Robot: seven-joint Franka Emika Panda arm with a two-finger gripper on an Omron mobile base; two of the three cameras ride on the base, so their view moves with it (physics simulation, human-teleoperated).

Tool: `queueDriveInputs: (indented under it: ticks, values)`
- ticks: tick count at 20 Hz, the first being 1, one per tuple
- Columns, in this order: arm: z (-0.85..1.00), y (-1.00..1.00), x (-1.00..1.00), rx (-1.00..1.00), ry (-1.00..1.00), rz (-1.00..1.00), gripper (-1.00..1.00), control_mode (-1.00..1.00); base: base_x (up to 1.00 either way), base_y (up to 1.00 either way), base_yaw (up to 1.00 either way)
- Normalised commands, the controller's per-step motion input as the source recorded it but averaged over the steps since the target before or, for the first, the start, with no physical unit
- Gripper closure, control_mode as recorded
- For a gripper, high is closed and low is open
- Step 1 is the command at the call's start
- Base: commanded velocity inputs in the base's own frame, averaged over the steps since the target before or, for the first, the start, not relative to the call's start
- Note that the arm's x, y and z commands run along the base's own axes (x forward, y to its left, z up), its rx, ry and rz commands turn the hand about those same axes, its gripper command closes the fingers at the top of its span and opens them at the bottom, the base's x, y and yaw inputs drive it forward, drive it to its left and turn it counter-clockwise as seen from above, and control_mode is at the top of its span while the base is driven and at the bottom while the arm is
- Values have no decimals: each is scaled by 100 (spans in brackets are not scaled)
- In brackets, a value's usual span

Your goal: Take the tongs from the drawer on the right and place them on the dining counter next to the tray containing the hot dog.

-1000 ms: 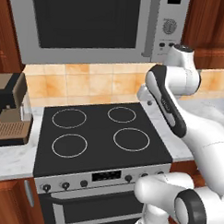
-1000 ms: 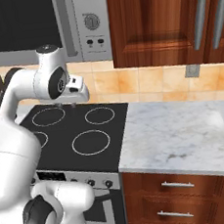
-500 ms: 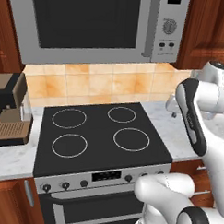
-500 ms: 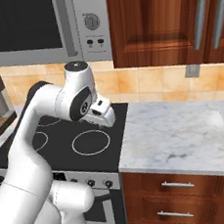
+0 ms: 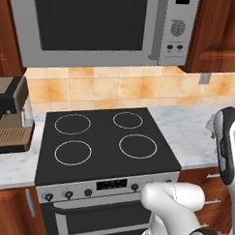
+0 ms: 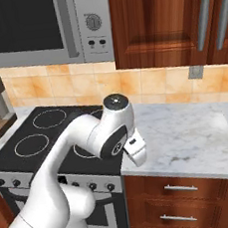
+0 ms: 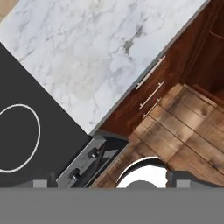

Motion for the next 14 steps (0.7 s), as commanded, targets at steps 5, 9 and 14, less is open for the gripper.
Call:
queueDriveInputs:
  ticks: [5,9,14]
  values:
    - [-53,-78,-42,14,-11,-37,-100,-100,0,0,0]
    - [-71,-67,-36,18,-22,-43,-100,-100,0,0,0]
    - [-81,-45,-23,18,-37,-37,-100,-100,0,0,0]
